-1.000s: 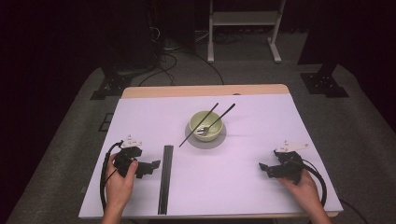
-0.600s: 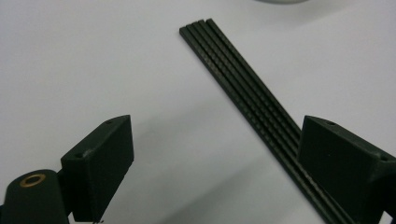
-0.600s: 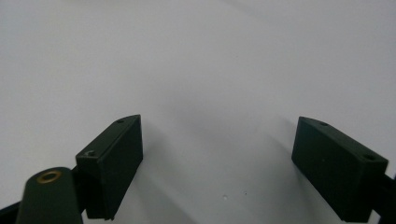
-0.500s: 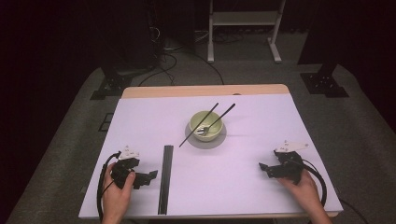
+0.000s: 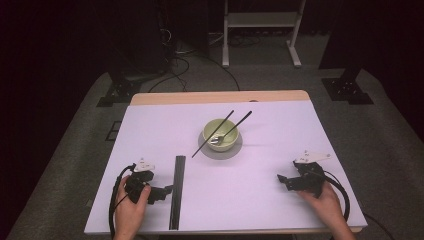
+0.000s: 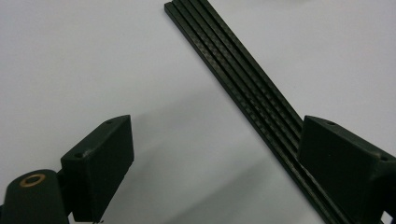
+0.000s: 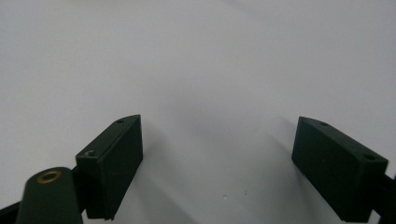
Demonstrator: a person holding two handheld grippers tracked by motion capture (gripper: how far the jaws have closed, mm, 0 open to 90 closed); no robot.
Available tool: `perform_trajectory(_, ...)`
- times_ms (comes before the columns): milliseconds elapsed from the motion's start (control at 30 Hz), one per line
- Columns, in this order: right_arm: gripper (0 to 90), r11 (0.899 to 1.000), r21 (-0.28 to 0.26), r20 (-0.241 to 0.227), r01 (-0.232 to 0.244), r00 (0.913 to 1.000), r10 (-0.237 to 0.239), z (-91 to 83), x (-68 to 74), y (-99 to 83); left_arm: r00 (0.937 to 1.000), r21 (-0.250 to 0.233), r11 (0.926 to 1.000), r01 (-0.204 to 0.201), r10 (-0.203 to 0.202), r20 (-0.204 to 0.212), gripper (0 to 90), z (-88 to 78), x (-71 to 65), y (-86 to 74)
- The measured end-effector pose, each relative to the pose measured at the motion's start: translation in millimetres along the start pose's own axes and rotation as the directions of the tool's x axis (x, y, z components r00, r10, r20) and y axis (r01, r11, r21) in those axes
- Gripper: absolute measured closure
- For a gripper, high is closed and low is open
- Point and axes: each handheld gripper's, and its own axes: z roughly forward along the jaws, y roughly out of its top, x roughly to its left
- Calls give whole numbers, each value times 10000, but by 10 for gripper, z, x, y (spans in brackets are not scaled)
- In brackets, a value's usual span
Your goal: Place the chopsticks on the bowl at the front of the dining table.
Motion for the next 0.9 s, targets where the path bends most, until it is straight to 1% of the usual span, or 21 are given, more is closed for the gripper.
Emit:
perform_trajectory(300, 152, 10000, 2, 0, 2, 10000, -2, 0, 0, 0, 9999, 249, 9996, -93, 94, -67, 99, 56, -46, 4)
perform_trajectory(533, 152, 10000, 0, 0, 0, 10000, 0, 0, 0, 0, 9999, 455, 9990, -34, 40, -123, 99, 86, -54, -1)
perform_trajectory(733, 152, 10000, -1, 0, 3, 10000, -3, 0, 0, 0, 9995, 570, 9982, -164, 180, -273, 99, 94, -72, 1)
perform_trajectory(900, 153, 10000, 2, -1, 1, 10000, -1, 0, 0, 0, 9987, 556, 9981, -273, 295, -407, 99, 101, -85, -5)
